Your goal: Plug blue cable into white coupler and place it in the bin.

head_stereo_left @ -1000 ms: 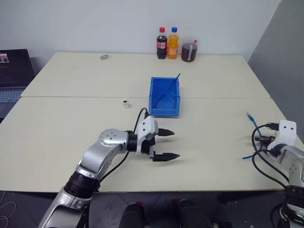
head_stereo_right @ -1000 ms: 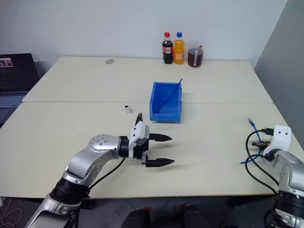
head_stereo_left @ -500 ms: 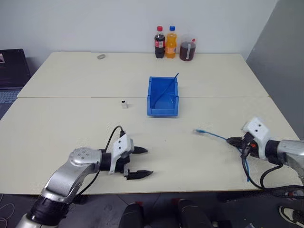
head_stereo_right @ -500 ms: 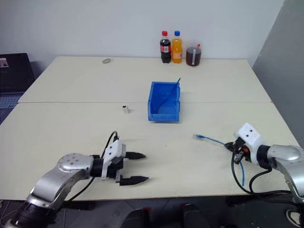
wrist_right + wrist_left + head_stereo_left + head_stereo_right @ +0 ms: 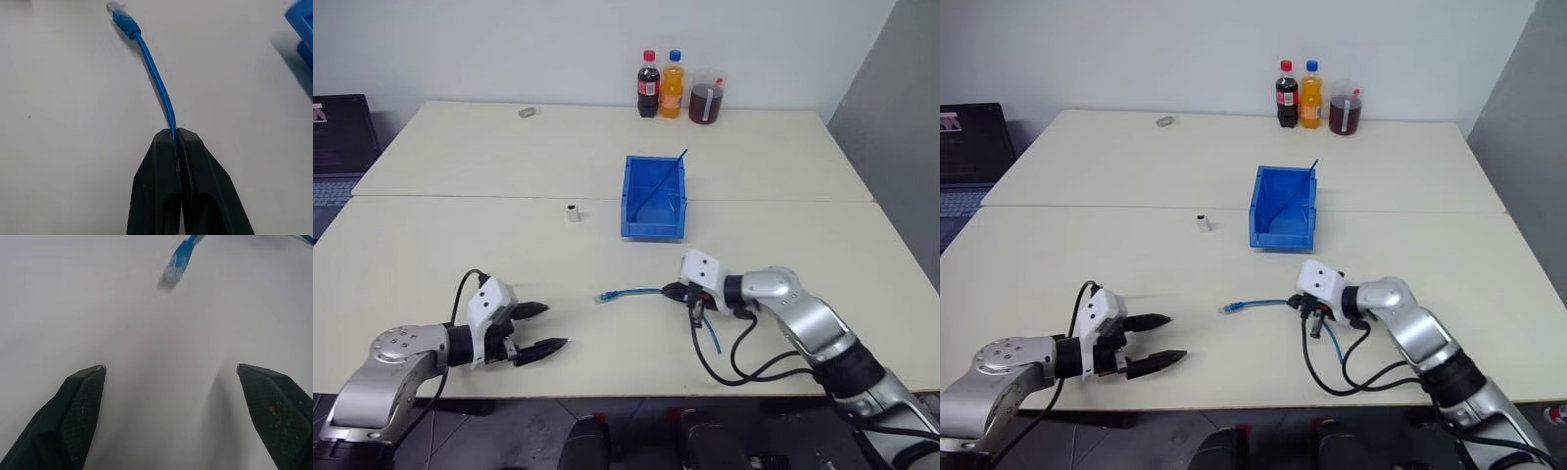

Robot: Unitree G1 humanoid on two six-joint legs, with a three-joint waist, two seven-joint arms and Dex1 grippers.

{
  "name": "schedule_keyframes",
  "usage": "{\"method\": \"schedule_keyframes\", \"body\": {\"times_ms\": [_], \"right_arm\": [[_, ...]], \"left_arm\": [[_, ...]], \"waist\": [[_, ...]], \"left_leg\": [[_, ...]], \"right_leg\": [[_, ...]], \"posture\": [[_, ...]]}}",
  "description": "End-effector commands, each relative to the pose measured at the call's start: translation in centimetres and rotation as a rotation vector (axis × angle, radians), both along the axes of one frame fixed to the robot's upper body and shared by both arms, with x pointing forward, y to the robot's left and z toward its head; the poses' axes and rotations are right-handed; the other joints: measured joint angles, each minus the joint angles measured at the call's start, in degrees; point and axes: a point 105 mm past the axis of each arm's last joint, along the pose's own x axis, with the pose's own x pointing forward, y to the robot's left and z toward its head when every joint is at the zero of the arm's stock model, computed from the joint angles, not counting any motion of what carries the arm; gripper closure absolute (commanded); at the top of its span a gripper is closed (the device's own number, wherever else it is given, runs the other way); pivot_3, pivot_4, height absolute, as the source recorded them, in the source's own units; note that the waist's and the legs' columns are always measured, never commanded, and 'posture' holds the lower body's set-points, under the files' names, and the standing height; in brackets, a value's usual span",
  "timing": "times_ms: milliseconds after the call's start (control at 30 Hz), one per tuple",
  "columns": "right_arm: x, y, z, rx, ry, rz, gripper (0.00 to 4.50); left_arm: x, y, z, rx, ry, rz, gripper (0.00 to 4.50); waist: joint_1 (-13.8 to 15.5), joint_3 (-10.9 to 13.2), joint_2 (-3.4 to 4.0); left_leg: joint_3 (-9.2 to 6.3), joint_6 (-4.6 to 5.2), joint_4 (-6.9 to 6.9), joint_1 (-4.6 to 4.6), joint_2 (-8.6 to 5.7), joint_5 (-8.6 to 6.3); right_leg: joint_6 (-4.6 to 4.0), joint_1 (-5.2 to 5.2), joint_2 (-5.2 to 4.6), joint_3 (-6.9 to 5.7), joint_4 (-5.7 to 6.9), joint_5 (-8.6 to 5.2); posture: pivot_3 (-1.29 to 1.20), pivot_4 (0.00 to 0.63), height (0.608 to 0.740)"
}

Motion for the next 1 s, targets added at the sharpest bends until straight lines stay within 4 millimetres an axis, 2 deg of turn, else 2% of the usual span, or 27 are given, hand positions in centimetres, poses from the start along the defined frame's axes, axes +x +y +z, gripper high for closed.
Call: {"method": "schedule_keyframes", "body": {"times_ms": [33,100,133,167,400,433,467,533,600,633,833,1000], "right_arm": [[0.6,1.0,0.7,-0.014,-0.078,0.061,4.47],[0.9,1.2,0.5,-0.053,-0.104,0.092,4.47],[0.9,1.3,0.5,-0.064,-0.109,0.105,4.02],[0.8,1.2,0.4,-0.073,-0.107,0.122,3.95],[1.0,-0.3,1.4,-0.069,-0.121,0.104,2.1],[0.8,-0.7,1.6,-0.07,-0.109,0.106,1.74],[0.4,-1.0,1.8,-0.059,-0.087,0.11,1.59],[-1.4,-1.6,2.9,0.004,-0.007,0.138,1.04],[-3.5,-1.8,4.2,0.096,0.097,0.152,1.04],[-3.9,-1.9,4.5,0.113,0.112,0.143,1.04],[-5.1,-1.9,4.2,0.123,0.132,0.079,1.04],[-5.4,-1.7,4.0,0.122,0.129,0.051,1.04]], "left_arm": [[0.3,0.7,0.7,0.019,-0.036,0.011,0.0],[0.4,0.8,0.6,0.021,-0.037,0.012,0.0],[0.4,0.8,0.5,0.02,-0.037,0.012,0.0],[0.5,0.8,0.4,0.018,-0.037,0.014,0.0],[1.4,1.0,-0.1,0.001,-0.037,0.023,0.0],[1.5,1.0,-0.2,-0.002,-0.038,0.021,0.0],[1.7,1.0,-0.2,-0.004,-0.04,0.02,0.0],[2.3,0.9,-0.3,-0.011,-0.044,0.023,0.0],[3.3,0.5,-0.6,-0.01,-0.048,0.027,0.0],[3.7,0.3,-0.7,-0.01,-0.049,0.025,0.0],[5.9,-1.9,-1.1,-0.04,-0.045,-0.012,0.0],[6.9,-3.6,-1.6,-0.041,-0.028,-0.063,0.0]], "waist": [[0.11,0.0,0.0],[0.16,0.0,0.0],[0.16,0.0,0.0],[0.15,0.0,0.0],[0.14,0.0,0.0],[0.13,0.0,0.0],[0.17,0.0,0.01],[0.48,0.0,0.0],[1.07,0.0,0.01],[1.26,0.0,0.01],[1.63,-0.07,0.02],[1.72,-0.12,0.04]], "left_leg": [[-0.02,0.0,0.0,-0.02,0.0,0.0],[-0.05,0.0,0.01,-0.02,0.01,0.0],[-0.05,0.0,0.0,-0.02,0.01,0.0],[-0.04,0.0,0.01,-0.02,0.0,0.0],[-0.09,0.0,0.1,-0.02,0.01,0.0],[-0.11,0.0,0.11,-0.02,0.01,0.0],[-0.12,0.0,0.12,-0.01,0.01,0.0],[-0.13,0.0,0.12,-0.02,0.0,0.01],[-0.17,0.0,0.12,-0.02,-0.03,0.01],[-0.18,0.0,0.13,-0.02,-0.02,0.0],[-0.29,0.02,0.25,-0.01,-0.02,0.02],[-0.27,0.05,0.3,-0.01,-0.06,0.05]], "right_leg": [[-0.11,-0.01,0.0,-0.03,0.01,0.06],[-0.14,-0.01,0.0,-0.07,0.03,0.06],[-0.15,-0.01,0.0,-0.07,0.03,0.06],[-0.15,-0.02,0.0,-0.06,0.05,0.06],[-0.2,-0.07,0.03,-0.11,0.34,0.04],[-0.2,-0.07,0.03,-0.13,0.36,0.04],[-0.2,-0.07,0.04,-0.13,0.36,0.04],[-0.2,-0.06,0.03,-0.14,0.37,0.04],[-0.2,-0.05,0.03,-0.17,0.37,0.04],[-0.2,-0.03,0.03,-0.18,0.38,0.04],[0.08,0.03,0.1,-0.23,0.41,-0.03],[0.15,0.05,0.09,-0.2,0.42,0.0]], "posture": [[0.0,0.15,0.74],[0.0,0.15,0.74],[0.0,0.15,0.74],[0.0,0.15,0.74],[0.0,0.15,0.74],[0.0,0.15,0.74],[0.0,0.15,0.74],[0.0,0.15,0.74],[0.0,0.15,0.74],[0.0,0.15,0.74],[0.0,0.15,0.74],[0.0,0.15,0.74]]}}
